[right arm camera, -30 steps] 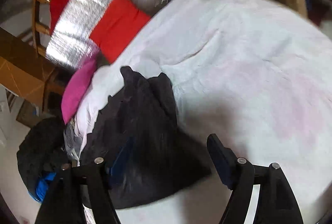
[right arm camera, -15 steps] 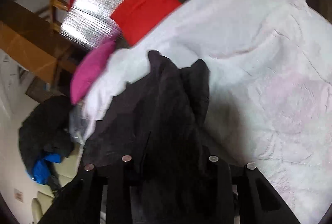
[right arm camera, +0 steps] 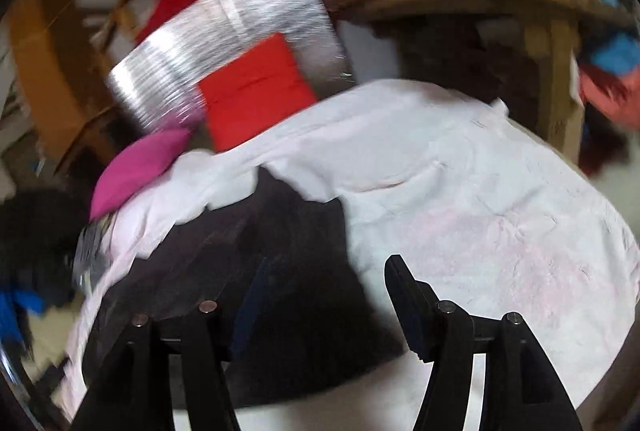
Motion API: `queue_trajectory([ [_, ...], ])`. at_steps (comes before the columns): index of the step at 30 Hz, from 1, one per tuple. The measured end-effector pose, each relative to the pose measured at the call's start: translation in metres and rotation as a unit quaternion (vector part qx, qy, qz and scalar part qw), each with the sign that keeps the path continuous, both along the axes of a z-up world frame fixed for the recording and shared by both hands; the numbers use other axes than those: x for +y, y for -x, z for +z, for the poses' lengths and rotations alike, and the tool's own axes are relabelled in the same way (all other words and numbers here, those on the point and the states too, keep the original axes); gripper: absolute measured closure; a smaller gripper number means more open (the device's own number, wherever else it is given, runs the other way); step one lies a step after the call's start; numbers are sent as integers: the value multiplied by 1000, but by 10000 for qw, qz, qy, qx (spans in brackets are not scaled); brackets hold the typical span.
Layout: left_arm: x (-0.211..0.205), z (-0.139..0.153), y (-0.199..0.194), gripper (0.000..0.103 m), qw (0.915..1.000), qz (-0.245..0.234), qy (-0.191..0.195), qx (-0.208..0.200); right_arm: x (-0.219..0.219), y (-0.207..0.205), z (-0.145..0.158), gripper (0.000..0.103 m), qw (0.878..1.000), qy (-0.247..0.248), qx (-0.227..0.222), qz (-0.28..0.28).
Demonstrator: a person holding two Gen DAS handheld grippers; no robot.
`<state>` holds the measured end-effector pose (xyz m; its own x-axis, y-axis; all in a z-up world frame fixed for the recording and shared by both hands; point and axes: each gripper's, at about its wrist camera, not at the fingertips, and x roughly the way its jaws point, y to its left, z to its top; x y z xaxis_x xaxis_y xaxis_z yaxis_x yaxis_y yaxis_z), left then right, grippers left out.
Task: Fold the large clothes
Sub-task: 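Press the folded jacket flat with both tools and open them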
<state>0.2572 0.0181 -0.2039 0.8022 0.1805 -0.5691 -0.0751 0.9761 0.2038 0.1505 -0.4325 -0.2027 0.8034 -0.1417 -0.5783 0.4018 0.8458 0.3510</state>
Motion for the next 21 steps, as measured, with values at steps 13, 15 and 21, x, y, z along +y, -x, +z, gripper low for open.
queue_trajectory([
  [13,-43,-9,6,22,9976,-638,76,254,87,-54,-59,41,9836,182,1514,962],
  [15,-43,-13,1,22,9971,-629,162,388,91,-53,-53,41,9838,289,1484,964],
  [21,-47,-16,-4,22,9969,-620,222,431,100,-42,-26,41,9915,433,816,920],
])
